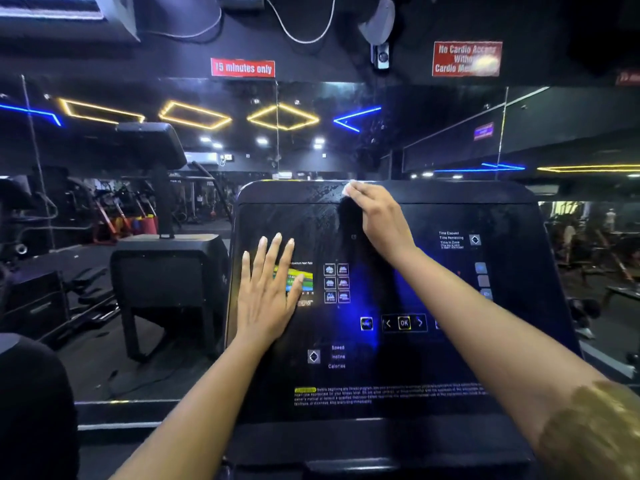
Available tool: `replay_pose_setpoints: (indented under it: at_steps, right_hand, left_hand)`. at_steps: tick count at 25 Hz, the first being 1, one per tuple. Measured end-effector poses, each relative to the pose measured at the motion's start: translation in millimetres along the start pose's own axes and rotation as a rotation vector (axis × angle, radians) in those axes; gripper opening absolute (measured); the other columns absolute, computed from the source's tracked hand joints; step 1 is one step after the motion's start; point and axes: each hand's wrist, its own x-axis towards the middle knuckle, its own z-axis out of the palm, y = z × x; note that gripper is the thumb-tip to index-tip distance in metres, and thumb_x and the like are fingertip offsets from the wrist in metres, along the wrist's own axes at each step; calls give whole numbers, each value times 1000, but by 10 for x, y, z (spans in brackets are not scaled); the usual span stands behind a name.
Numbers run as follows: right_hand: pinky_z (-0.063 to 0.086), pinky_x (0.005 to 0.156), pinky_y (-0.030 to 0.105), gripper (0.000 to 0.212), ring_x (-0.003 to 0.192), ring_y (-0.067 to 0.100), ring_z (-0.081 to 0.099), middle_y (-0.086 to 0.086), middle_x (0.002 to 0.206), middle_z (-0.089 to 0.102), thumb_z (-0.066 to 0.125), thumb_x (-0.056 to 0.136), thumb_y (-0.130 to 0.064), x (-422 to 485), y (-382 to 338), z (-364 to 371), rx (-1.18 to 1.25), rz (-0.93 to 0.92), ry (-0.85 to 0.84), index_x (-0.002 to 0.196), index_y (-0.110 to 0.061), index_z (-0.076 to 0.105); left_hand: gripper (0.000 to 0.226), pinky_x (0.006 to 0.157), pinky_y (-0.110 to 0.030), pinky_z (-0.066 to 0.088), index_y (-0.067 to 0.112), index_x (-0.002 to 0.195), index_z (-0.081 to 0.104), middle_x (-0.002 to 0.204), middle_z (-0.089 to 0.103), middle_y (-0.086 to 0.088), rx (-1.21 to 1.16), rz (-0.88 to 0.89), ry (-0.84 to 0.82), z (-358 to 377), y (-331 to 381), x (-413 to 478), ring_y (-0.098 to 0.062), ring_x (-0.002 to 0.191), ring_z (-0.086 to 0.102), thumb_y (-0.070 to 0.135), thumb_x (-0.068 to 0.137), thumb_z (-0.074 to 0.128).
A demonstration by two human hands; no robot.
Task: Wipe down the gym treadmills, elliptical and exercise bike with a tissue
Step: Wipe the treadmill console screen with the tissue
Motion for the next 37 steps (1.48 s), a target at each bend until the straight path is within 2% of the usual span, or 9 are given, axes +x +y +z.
replay_pose_setpoints:
  at_steps: [4,9,13,17,19,23,30,34,37]
  right_hand:
    - [42,79,29,34,88,29,56,11,108,64,42,81,3,-27,-46,196,3,-16,-22,107,-2,64]
    - [56,65,33,43,98,23,51,9,119,60,35,83,-3,-633,-379,261,16,-235,-109,117,-2,61]
    - [53,85,36,43,105,30,59,14,118,63,33,85,-4,-219,-392,241,51,-239,-46,115,1,63]
    - [58,74,39,44,102,31,60,15,116,62,32,83,-6,257,-406,412,-45,-275,-152,113,3,63]
    - [57,74,40,47,102,31,60,15,118,61,31,82,-6,216,-216,377,-78,-251,-160,115,3,61]
    - [47,90,33,48,98,35,62,19,113,64,32,76,-5,-28,300,66,-135,-48,-29,112,6,63]
    - [44,84,34,46,93,40,56,16,116,63,38,75,15,-330,844,-288,-176,397,167,112,4,63]
    - [37,79,27,45,86,35,58,14,109,65,32,77,0,-213,311,24,-115,207,81,107,1,65]
    - [51,73,34,45,86,32,60,12,110,65,34,77,-2,-266,28,121,-83,100,-12,108,1,65]
  left_hand:
    - [61,115,-46,12,16,148,33,154,30,-7,52,8,0,67,-32,-31,-25,143,20,47,96,28]
    - [61,114,-48,15,16,148,33,155,29,-7,52,5,-5,63,-26,-41,-25,143,21,47,96,28]
    - [61,114,-48,16,16,148,33,155,29,-7,63,-1,0,64,-17,-38,-25,143,22,46,95,29]
    - [61,115,-47,13,16,148,32,155,29,-7,62,-2,-17,57,-31,-51,-25,143,21,49,97,22]
    - [62,116,-46,11,16,148,31,155,29,-7,57,1,-27,50,-31,-50,-25,143,21,50,99,13]
    - [63,117,-45,10,16,148,30,155,28,-7,52,4,-31,38,-22,-52,-25,144,20,51,99,11]
    - [63,116,-45,9,15,148,30,154,29,-8,45,-1,-29,21,-7,-54,-26,143,21,51,99,11]
    - [63,116,-46,11,15,148,29,154,29,-8,44,-2,-39,16,-11,-51,-27,143,22,51,99,10]
    - [63,115,-47,13,16,148,29,154,29,-8,37,-4,-42,11,-10,-44,-27,143,23,51,99,9]
